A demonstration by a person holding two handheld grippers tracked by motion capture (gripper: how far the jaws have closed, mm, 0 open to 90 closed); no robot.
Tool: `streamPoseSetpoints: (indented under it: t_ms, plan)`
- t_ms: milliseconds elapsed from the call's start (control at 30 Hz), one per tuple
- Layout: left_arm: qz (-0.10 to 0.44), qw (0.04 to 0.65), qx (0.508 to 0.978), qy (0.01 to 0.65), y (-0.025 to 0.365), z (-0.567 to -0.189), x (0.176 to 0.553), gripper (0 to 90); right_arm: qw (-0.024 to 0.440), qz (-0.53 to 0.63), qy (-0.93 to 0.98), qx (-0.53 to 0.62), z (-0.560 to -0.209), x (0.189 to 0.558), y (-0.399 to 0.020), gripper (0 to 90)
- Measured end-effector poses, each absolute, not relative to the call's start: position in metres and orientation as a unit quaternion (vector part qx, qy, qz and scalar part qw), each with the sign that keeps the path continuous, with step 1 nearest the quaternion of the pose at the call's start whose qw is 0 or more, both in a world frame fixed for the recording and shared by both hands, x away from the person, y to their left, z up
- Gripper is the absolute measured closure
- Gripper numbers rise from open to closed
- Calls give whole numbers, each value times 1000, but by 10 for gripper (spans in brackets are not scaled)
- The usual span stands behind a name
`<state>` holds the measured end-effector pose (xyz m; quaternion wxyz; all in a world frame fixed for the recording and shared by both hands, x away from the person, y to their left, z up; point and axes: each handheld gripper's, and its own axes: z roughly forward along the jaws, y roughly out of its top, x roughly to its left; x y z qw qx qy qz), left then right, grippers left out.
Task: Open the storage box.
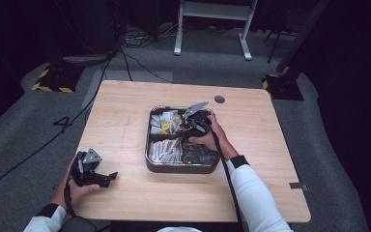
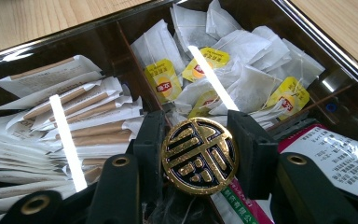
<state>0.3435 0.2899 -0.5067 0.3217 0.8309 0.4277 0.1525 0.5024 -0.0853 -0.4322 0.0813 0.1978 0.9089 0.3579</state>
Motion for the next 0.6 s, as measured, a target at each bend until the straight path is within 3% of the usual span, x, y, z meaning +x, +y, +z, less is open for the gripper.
streamPoseSetpoints:
  t_ms: [600]
  plan:
    - [152, 322, 831, 428, 290, -507, 343, 4, 90, 356, 908, 201, -430, 501, -84, 589]
